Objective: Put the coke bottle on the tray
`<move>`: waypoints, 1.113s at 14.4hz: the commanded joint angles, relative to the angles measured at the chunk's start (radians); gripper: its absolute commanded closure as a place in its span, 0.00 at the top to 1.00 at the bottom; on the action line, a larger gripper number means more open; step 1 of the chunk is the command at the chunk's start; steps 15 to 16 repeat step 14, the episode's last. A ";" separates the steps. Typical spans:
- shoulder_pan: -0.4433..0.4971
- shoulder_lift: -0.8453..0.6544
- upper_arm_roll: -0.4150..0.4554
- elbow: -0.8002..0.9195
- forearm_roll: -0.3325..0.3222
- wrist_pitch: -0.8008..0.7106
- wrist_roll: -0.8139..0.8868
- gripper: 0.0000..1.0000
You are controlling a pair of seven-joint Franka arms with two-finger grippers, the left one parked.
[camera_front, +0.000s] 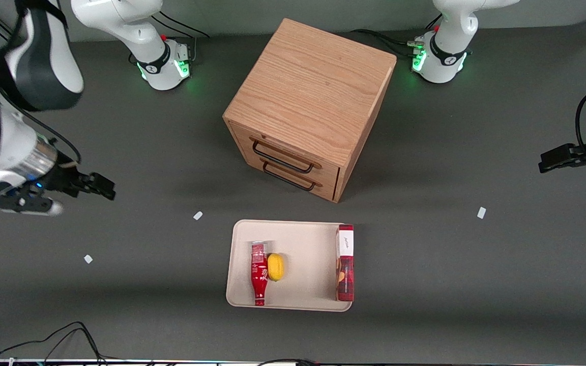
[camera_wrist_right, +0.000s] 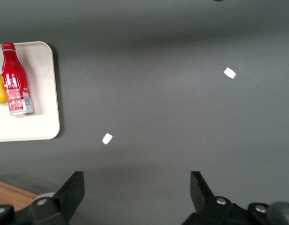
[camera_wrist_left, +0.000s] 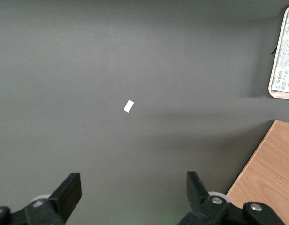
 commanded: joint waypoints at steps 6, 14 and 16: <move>0.026 -0.273 -0.018 -0.155 -0.060 -0.128 -0.019 1.00; 0.035 -0.231 -0.018 -0.068 -0.112 -0.165 -0.060 1.00; 0.035 -0.231 -0.018 -0.068 -0.112 -0.165 -0.060 1.00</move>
